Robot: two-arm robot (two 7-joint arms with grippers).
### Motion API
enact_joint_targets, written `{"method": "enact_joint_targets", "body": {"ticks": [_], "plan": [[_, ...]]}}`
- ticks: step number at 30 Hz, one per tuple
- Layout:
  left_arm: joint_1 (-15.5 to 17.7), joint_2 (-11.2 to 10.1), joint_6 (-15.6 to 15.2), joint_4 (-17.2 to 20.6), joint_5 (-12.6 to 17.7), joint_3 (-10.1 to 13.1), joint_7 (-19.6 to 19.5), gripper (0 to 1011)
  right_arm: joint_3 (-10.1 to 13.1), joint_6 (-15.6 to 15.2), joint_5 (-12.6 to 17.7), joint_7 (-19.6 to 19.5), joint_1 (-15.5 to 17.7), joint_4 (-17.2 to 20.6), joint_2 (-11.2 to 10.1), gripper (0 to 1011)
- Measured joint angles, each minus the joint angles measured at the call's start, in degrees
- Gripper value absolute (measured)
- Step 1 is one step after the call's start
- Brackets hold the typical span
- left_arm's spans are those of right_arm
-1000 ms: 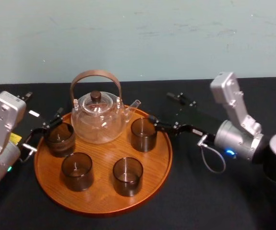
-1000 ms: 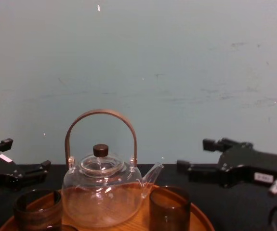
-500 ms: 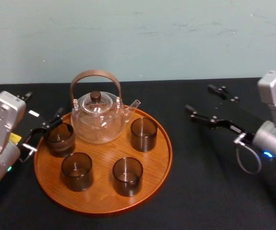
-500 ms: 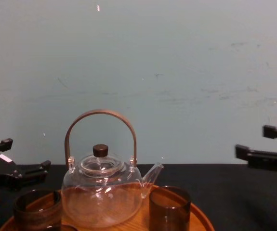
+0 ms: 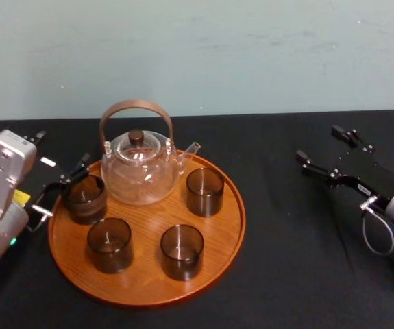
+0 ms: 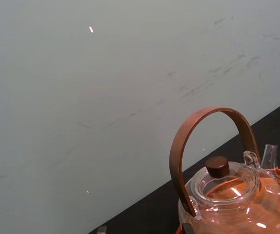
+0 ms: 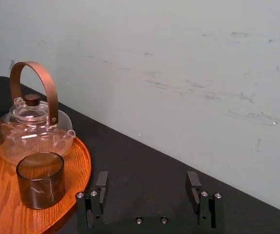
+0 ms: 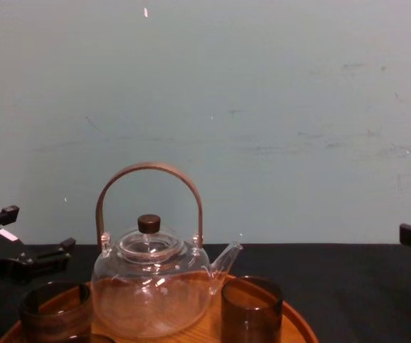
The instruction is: Pick up the glass from the table and place it on the tray.
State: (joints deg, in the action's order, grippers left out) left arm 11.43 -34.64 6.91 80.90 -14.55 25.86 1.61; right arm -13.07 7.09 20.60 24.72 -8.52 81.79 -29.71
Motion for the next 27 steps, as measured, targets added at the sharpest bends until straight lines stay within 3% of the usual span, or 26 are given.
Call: {"method": "enact_joint_targets", "body": {"ticks": [27], "plan": [[0.00,0.00,0.00,0.00,0.00,0.00,0.01,1002,-0.43,0.01,-0.09,0.36,-0.27,0.06,-0.11,1002]]}}
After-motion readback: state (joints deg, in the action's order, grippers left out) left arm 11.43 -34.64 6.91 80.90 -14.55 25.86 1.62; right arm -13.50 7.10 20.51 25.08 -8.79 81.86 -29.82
